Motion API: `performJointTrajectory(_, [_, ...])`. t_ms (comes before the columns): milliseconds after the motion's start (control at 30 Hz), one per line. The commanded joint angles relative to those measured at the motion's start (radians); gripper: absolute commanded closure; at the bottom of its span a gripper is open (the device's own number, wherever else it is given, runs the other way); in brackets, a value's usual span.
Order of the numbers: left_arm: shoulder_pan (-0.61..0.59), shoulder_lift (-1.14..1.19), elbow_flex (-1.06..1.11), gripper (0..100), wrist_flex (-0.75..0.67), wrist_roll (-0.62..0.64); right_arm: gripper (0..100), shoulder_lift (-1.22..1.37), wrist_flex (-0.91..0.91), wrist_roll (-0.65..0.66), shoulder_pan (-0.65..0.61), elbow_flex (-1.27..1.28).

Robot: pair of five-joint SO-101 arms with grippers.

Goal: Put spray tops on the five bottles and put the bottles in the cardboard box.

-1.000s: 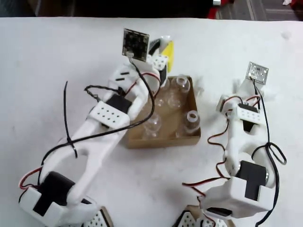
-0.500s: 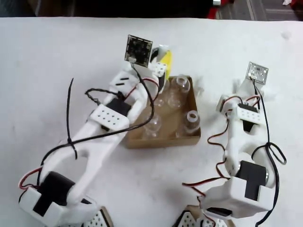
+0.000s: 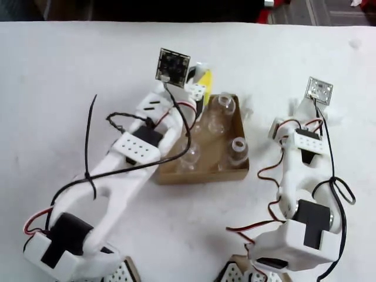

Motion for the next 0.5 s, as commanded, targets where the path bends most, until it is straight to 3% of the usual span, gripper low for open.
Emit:
performJointTrajectory(0, [0.004, -0.015, -0.006, 87, -0.018, -0.009, 87.9, -0.004, -0.018, 0.009, -0.008, -0.041])
performJointTrajectory(133, [0.004, -0.012, -0.005, 76, -0.014, -0.002, 87.9, -0.004, -0.018, 0.009, -0.008, -0.041])
performJointTrajectory(467, [0.004, -0.018, -0.014, 79, -0.015, 0.000, 87.9, -0.004, -0.018, 0.009, -0.008, -0.041])
